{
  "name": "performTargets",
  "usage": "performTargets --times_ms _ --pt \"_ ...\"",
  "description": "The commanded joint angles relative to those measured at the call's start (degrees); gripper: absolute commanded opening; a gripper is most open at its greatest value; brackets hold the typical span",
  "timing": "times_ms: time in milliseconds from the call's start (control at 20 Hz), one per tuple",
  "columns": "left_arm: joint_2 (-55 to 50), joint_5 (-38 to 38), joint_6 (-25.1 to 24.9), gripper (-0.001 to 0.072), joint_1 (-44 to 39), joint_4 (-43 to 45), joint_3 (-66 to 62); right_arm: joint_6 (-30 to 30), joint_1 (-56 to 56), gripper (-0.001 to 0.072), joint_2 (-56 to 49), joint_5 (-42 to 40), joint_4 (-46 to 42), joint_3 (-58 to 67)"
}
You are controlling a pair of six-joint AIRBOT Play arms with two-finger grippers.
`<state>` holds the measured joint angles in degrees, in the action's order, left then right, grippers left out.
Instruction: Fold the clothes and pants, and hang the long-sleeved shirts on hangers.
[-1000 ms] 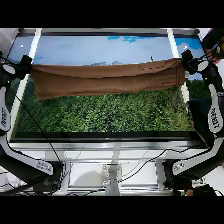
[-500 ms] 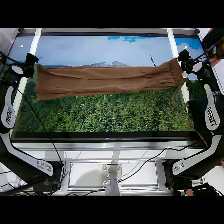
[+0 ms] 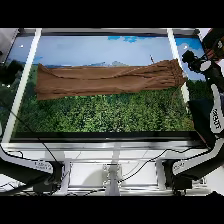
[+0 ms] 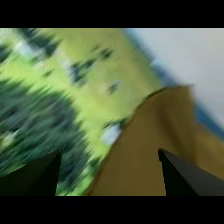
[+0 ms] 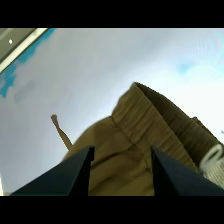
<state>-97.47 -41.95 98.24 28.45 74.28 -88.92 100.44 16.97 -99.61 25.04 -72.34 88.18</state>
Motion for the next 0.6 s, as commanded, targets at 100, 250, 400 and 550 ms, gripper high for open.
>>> performTargets --times_ms 100,250,400,550 --pt "-2.75 -19.91 -14.80 0.0720 8.92 -16.68 0.02 -2.78 1.57 0.0415 0.33 7.32 -0.07 0.02" --pt "-5.73 -18.71 -22.10 0.0720 8.72 -21.97 -0.09 -4.00 1.53 0.0415 0.33 9.66 0.02 0.02" --pt "-10.73 -18.78 -23.06 0.0720 8.28 -24.81 -3.76 -3.98 1.53 0.0415 0.33 10.38 0.11 0.02" --pt "-14.82 -18.78 -25.27 0.0720 7.23 -25.27 -8.92 -3.98 1.53 0.0415 0.33 10.38 0.13 0.02"
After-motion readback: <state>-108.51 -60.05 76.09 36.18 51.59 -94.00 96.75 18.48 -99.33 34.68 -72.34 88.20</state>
